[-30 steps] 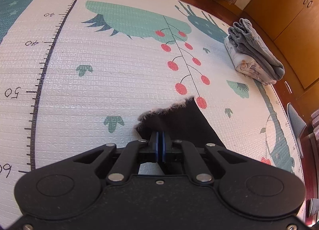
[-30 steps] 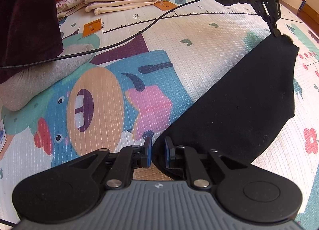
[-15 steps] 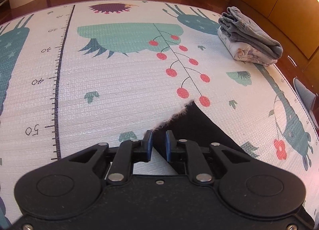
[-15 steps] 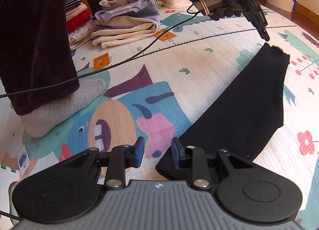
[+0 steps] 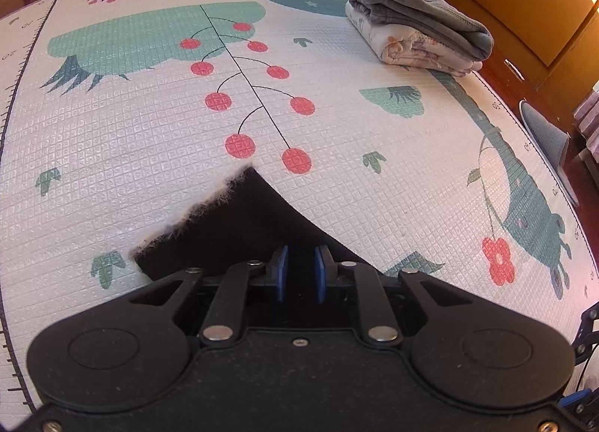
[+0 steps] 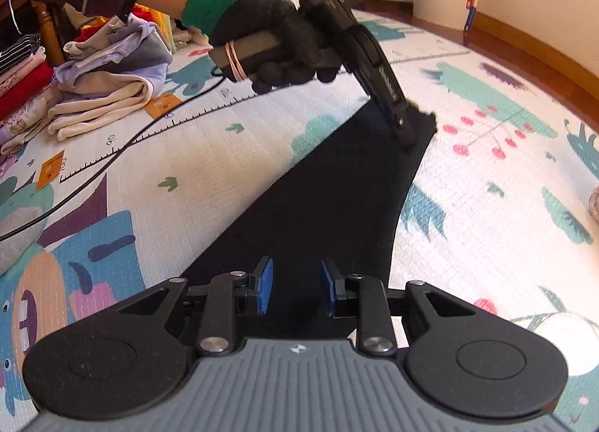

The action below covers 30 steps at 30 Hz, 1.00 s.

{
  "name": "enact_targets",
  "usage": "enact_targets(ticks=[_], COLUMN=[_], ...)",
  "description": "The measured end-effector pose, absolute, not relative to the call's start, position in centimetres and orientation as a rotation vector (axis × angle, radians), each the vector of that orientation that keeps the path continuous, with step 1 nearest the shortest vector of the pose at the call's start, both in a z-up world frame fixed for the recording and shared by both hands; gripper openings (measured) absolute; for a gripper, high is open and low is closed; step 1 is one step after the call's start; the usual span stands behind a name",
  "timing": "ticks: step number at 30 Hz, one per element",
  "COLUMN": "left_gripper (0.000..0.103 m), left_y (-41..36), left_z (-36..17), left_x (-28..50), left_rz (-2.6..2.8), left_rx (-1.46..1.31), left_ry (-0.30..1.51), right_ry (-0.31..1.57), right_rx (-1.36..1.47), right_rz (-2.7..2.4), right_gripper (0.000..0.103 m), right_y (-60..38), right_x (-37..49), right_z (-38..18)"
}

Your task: Fold clothes

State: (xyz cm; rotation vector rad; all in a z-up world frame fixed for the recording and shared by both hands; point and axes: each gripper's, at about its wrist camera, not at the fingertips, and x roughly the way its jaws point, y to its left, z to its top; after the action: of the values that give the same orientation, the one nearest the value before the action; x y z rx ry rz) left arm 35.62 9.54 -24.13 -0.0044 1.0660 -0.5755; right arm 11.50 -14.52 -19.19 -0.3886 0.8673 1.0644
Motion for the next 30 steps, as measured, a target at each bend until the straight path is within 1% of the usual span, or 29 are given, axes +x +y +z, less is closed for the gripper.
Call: enact_targets(ticks=[3, 6, 9, 12, 14, 17, 18, 20, 21, 24, 27, 30], left_gripper=[0.017, 0.018, 0.018, 0.018, 0.018, 0.018, 0.018, 0.019, 0.02, 0.02, 0.021, 0.021], left_y=[9.4, 8.7, 8.5, 7.2, 5.7, 3.5, 2.8, 2.2, 2.0, 1.9, 1.9, 1.6], left_z=[-24.1, -23.1, -21.1, -20.3, -20.7, -22.3, -23.2, -24.5, -24.6, -24.0, -23.0, -23.8], left_x=[35.5, 34.9, 32.6, 28.9, 25.7, 21.4, 20.4, 19.0, 18.8, 19.1, 18.5, 17.4], left_rz=[-0.571, -0.557, -0.628, -0.766, -0.874, -0.982, -0.986, -0.974, -0.975, -0.969, -0.981, -0.984], left_rx=[0.001, 0.082, 0.109, 0.136, 0.141, 0.153, 0.17, 0.203, 0.216, 0.226, 0.199, 0.22], left_ry=[1.06, 1.047, 1.0, 1.015, 1.052, 1.117, 1.151, 1.159, 1.161, 1.153, 1.119, 1.143], right_ry=[0.82, 0.787, 0.785, 0.801, 0.823, 0.895, 0.881, 0.885, 0.886, 0.848, 0.803, 0.847], right_rx=[-0.388, -0.331, -0.288, -0.332, -0.294, -0.313, -0.311, -0.332, -0.345, -0.375, -0.334, -0.348], right_rz=[1.098, 1.088, 1.083, 1.119, 1.13, 1.126, 1.133, 1.142, 1.141, 1.145, 1.158, 1.172], right_gripper=[0.027, 0.027, 0.027, 0.027, 0.027, 0.027, 0.027, 0.027, 0.027, 0.027, 0.027, 0.027], right_y=[-15.0, -16.9, -19.9, -21.7, -22.0, -20.4, -20.2, -19.9, -19.8, -20.3, -21.2, -20.8], right_x=[10.6, 9.9, 8.1, 5.3, 4.3, 3.3, 3.0, 2.8, 2.7, 2.2, 2.1, 1.8], right_z=[-19.8, -17.7, -16.0, -16.2, -17.0, -19.4, -19.7, -19.6, -19.5, -18.1, -16.2, -16.9])
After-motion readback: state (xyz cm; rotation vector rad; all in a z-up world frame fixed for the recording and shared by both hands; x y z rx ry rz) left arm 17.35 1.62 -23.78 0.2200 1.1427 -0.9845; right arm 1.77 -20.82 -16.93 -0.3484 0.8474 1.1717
